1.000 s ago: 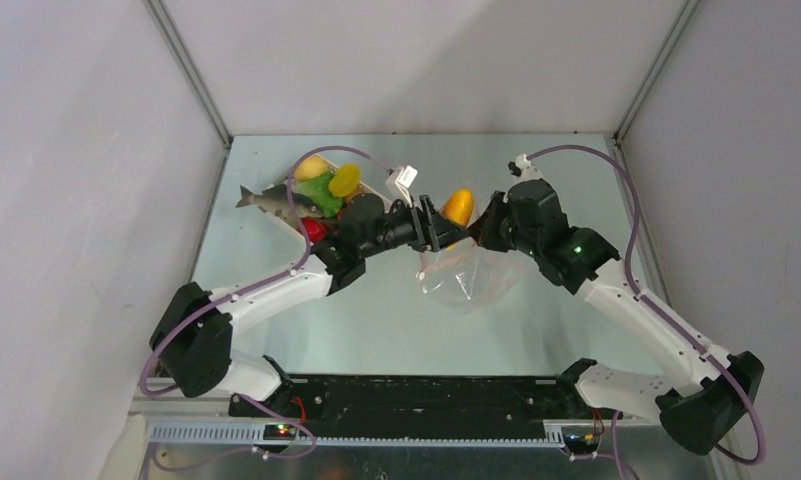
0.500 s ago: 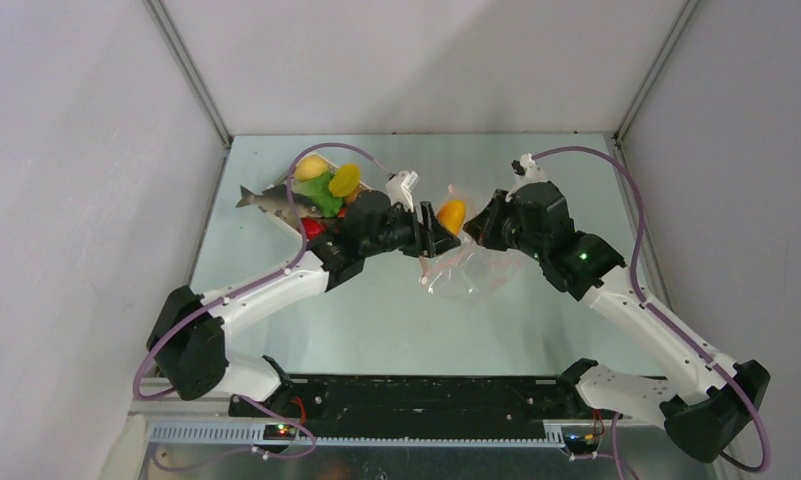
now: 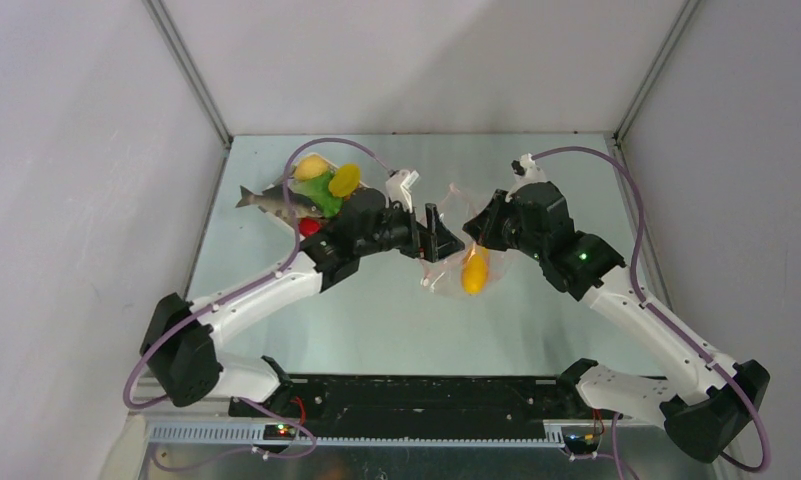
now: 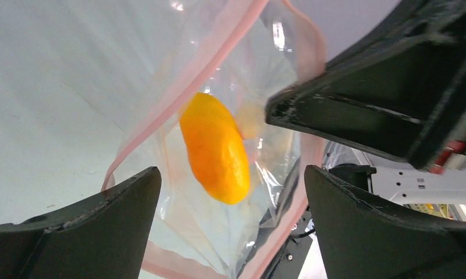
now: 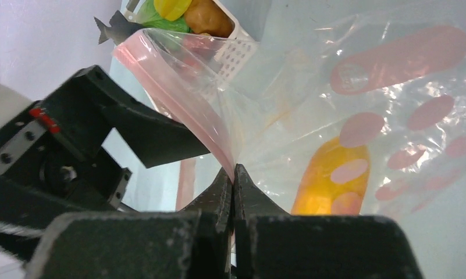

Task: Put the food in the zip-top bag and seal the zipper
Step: Place the fake bread in the zipper food storage bag, then pick up the fake fruit from the zipper food storage bag.

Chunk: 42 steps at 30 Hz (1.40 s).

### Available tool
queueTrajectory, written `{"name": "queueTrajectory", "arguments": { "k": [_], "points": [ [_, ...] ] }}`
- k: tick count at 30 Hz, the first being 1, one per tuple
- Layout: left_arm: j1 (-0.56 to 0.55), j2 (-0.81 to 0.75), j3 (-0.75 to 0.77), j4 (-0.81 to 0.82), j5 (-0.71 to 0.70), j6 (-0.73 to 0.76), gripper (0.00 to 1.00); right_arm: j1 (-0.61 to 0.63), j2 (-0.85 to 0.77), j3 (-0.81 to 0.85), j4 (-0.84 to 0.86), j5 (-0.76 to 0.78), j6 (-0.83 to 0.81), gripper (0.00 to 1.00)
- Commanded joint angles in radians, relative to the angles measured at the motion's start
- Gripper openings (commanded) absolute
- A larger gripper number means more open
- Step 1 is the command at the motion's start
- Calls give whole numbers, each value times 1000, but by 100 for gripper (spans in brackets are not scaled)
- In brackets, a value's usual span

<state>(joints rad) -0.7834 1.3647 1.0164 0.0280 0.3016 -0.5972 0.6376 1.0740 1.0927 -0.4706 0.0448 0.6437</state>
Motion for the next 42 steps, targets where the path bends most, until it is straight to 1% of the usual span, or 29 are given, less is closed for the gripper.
{"name": "queueTrajectory", "arguments": {
  "k": [1,4,6,7,8,9,10,11,12,13,15,16,17,18,19,20,21,22,23,24,25,28,31,33,36,38,41,42],
  "points": [
    [-2,-107,27,-1,21,70,100,-6,-20,-2,28,20,-9,0],
    [-4,-154,28,-33,-18,104,100,-21,-21,-1,16,13,-8,0],
    [-3,-188,31,-74,-79,119,100,-40,-20,-2,4,-1,4,0],
    [-4,-210,32,-106,-138,123,100,-56,-20,-2,2,-12,8,0],
    [-4,-218,34,-138,-171,132,100,-64,-20,-6,9,-49,12,0],
    [-4,-233,37,-154,-236,135,100,-81,-21,-11,16,-75,16,0],
    [-4,-237,41,-188,-266,141,100,-89,-25,-18,33,-116,21,0],
    [-2,-243,46,-208,-333,144,100,-105,-27,-20,38,-137,23,0],
    [-2,-244,58,-250,-361,149,100,-122,-27,-22,46,-176,27,0],
    [-1,-244,64,-269,-418,153,100,-131,-30,-23,52,-198,28,0],
    [3,-243,76,-312,-487,161,100,-162,-32,-23,68,-311,33,0],
    [8,-245,80,-330,-503,165,100,-184,-33,-22,78,-345,34,0],
    [22,-245,81,-339,-523,165,100,-194,-33,-23,102,-429,32,0],
    [43,-246,81,-350,-526,162,100,-213,-33,-22,117,-474,33,0],
    [60,-247,79,-353,-523,154,100,-222,-32,-22,148,-566,37,0],
    [98,-246,76,-358,-509,150,100,-239,-32,-22,164,-608,41,0],
    [119,-244,73,-365,-501,139,100,-248,-30,-22,194,-688,54,0],
    [165,-238,72,-367,-486,133,100,-263,-27,-23,207,-720,62,0],
    [187,-226,72,-371,-477,124,100,-276,-26,-22,219,-750,74,0],
    [229,-214,72,-370,-461,123,100,-282,-22,-22,217,-747,76,0],
    [247,-200,76,-362,-455,129,100,-295,-20,-17,184,-713,71,0],
    [347,-142,100,-340,-402,166,100,-314,-1,10,56,-573,32,0],
    [426,-19,199,-364,-330,231,100,-320,-1,12,29,-526,22,0],
    [451,64,262,-365,-312,284,100,-321,-4,18,25,-516,15,0],
    [466,204,398,-420,-336,371,100,-319,-5,34,-2,-484,-5,0],
    [474,287,470,-444,-379,419,100,-319,-9,41,-23,-450,-19,0],
    [498,403,573,-486,-424,461,100,-320,-14,44,-46,-416,-41,0],
    [504,464,636,-520,-429,470,100,-320,-13,44,-50,-413,-44,0]
  ]
}}
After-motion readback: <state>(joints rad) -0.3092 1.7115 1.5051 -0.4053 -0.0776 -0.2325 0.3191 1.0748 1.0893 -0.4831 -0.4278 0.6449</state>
